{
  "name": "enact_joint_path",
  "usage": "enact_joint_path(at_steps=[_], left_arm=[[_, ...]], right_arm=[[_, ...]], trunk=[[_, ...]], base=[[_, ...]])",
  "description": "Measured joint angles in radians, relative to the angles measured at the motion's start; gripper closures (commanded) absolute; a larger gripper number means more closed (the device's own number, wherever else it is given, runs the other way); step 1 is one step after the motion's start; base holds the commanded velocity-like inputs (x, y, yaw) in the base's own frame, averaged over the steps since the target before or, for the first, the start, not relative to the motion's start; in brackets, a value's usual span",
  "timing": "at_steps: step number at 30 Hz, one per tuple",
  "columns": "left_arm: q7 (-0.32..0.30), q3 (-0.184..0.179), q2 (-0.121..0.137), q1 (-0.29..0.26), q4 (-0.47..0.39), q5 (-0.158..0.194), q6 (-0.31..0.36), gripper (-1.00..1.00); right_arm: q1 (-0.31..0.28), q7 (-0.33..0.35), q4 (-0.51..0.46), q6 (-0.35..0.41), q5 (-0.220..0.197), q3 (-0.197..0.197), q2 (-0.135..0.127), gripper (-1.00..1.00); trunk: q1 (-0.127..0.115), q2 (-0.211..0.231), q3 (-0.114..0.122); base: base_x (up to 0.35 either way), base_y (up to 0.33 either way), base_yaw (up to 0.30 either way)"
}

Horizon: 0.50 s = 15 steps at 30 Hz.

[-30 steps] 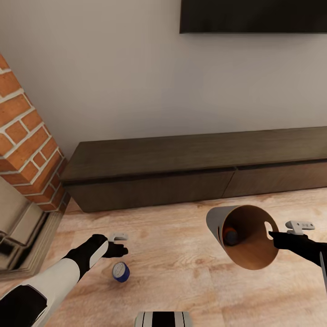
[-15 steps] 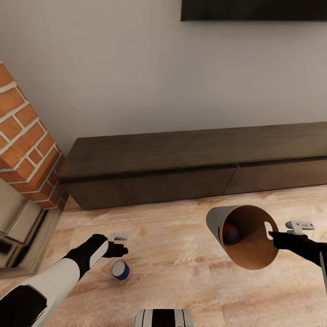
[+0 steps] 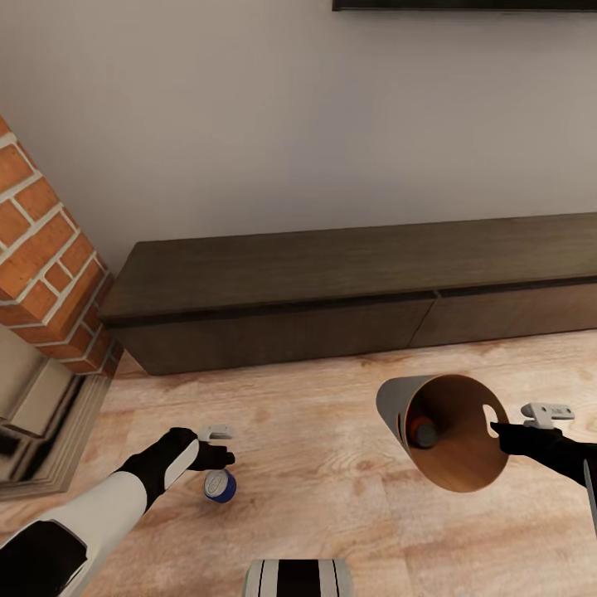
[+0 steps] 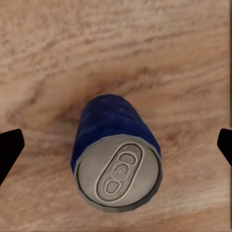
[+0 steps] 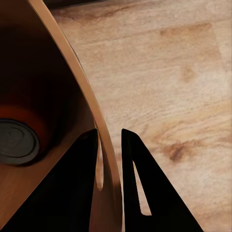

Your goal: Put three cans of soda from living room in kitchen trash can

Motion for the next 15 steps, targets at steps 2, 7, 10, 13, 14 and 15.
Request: enact_joint_path(at_steps=[2,7,10,13,14,15], left_arm=[[0.001,0.0,-0.005,0.0,0.0,0.0,0.001,-1.0],[0.004,0.0,-0.016,0.0,0.001,-0.001,0.006,-1.0],[0.008,0.001,-0.018,0.0,0.006,0.0,0.01,-1.0],[0.009,0.001,-0.018,0.0,0.011,0.0,0.012,-1.0],[0.01,0.001,-0.019,0.0,0.012,0.001,0.013,-1.0],[0.01,0.001,-0.019,0.0,0.013,0.001,0.013,-1.0]], right_arm=[[0.0,0.0,0.0,0.0,0.003,0.0,0.0,1.0],[0.0,0.0,0.0,0.001,0.0,0.0,0.0,1.0],[0.0,0.0,0.0,0.0,0.001,0.0,0.0,1.0],[0.0,0.0,0.0,0.0,0.001,0.0,0.0,1.0],[0.0,-0.001,0.0,0.001,0.001,0.0,0.0,1.0],[0.0,0.0,0.0,0.001,0.001,0.0,0.001,1.0]], trunk=[[0.0,0.0,0.0],[0.0,0.0,0.0],[0.0,0.0,0.0],[0.0,0.0,0.0],[0.0,0.0,0.0],[0.0,0.0,0.0]], base=[[0.0,0.0,0.0],[0.0,0.0,0.0],[0.0,0.0,0.0],[0.0,0.0,0.0],[0.0,0.0,0.0],[0.0,0.0,0.0]])
